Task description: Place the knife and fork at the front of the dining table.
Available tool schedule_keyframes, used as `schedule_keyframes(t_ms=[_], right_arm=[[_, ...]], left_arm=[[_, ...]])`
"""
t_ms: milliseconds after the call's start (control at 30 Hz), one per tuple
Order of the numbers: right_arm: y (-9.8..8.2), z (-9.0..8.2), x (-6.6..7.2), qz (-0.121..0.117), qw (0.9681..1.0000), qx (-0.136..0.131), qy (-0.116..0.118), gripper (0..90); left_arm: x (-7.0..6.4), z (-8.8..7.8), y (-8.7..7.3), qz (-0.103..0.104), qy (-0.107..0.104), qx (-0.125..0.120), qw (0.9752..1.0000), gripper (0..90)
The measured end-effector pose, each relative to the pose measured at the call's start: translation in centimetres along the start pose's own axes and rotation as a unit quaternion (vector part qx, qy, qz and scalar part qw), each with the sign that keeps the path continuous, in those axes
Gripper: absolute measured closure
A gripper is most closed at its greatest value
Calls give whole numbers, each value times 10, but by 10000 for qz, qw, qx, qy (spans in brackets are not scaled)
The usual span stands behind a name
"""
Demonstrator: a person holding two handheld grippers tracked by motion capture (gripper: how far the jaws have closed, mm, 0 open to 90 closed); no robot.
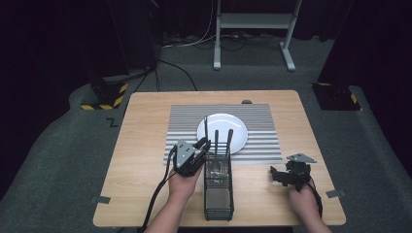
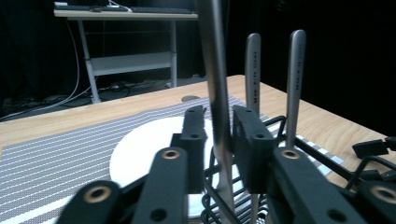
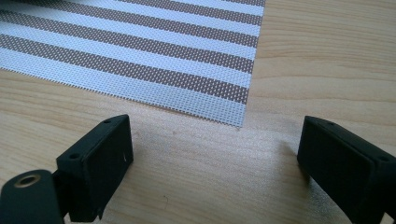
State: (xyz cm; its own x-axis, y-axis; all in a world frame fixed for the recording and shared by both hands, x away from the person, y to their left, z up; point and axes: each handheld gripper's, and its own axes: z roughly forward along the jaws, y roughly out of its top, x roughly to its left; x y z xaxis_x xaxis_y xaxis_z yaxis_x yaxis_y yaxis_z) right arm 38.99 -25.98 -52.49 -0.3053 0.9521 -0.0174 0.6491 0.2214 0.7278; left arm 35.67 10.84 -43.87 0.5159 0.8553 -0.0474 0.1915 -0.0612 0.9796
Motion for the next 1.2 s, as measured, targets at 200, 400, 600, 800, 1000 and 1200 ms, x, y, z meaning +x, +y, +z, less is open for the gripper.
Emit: schedule_keyframes(t_ms=[200,400,600,800,1000,1200], right_arm=[[0,0,0,-1,10000,0,0,101],[0,0,0,0,10000,0,1,101],[0,0,0,-1,10000,1,0,101],[0,0,0,1,10000,-1,3,102],[0,0,0,-1,10000,-1,4,102],[0,0,0,0,10000,-9,4,102]], left_arm=[[-3,-1,-1,-98,54,-24,9999,796],[-9,-6,-3,-174,96,-136,9997,810],[-16,-12,-5,-217,205,-212,9993,817],[-21,-15,-5,-172,271,-243,9992,819],[-23,-18,-4,-231,270,-324,9988,819],[-25,-20,0,-217,224,-427,9986,821]])
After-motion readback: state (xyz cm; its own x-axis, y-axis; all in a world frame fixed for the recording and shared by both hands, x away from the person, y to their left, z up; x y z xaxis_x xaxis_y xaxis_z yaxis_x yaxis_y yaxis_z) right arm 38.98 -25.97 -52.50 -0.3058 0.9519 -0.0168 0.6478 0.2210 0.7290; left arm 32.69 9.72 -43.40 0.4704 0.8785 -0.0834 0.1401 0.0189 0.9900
